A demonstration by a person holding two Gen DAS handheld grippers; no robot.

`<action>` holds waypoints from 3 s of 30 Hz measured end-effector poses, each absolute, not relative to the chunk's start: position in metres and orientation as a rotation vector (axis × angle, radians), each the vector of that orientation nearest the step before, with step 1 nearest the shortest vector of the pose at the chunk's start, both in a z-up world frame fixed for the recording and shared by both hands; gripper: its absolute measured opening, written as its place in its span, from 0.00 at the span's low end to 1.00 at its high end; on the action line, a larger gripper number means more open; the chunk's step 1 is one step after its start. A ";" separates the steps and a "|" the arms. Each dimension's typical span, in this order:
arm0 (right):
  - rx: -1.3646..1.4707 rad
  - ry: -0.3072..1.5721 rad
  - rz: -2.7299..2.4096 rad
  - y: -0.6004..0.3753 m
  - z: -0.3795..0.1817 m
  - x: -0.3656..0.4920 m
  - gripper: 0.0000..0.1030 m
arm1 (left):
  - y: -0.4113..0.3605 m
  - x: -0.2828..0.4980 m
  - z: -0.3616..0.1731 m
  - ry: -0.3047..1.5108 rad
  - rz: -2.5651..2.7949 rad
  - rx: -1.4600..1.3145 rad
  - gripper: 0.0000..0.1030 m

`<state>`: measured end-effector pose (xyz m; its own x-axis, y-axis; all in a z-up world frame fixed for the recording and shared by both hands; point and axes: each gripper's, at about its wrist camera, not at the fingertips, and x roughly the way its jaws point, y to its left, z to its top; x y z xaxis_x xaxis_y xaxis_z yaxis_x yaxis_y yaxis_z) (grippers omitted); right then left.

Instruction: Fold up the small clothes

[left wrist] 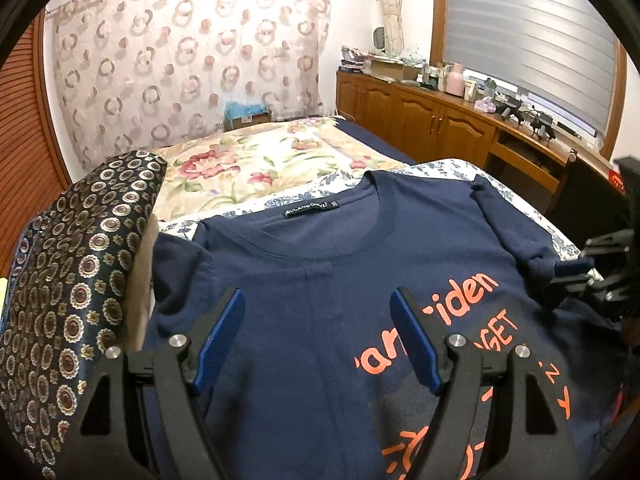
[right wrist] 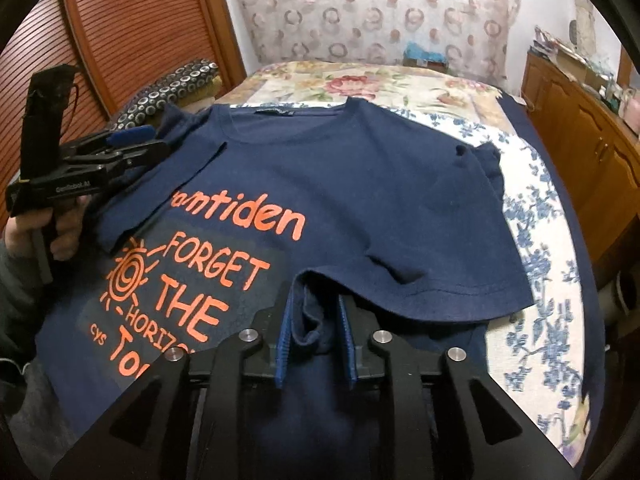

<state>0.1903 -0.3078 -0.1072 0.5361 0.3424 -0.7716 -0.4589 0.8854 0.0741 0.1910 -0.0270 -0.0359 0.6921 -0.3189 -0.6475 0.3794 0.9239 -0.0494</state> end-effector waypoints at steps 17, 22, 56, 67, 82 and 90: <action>-0.146 0.868 0.213 -0.381 -0.100 0.221 0.34 | -0.028 0.184 -0.038 0.699 -0.393 0.079 0.73; -0.103 0.902 0.178 -0.399 -0.117 0.229 0.34 | -0.029 0.184 -0.038 0.700 -0.392 0.078 0.73; -0.155 0.767 0.554 -0.287 -0.057 0.261 0.01 | -0.017 0.177 -0.034 0.655 -0.355 0.047 0.73; -0.174 0.790 0.518 -0.265 -0.068 0.290 0.25 | -0.014 0.176 -0.036 0.654 -0.352 0.046 0.73; -0.196 0.840 0.461 -0.297 -0.078 0.222 0.25 | -0.023 0.174 -0.036 0.651 -0.358 0.055 0.73; -0.198 0.909 0.468 -0.291 -0.111 0.191 0.26 | -0.024 0.171 -0.029 0.636 -0.354 0.060 0.73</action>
<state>0.1915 -0.2910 -0.1109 0.5230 0.3057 -0.7956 -0.4701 0.8821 0.0299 0.1706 -0.0239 -0.0289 0.7467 -0.3050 -0.5910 0.3416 0.9384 -0.0527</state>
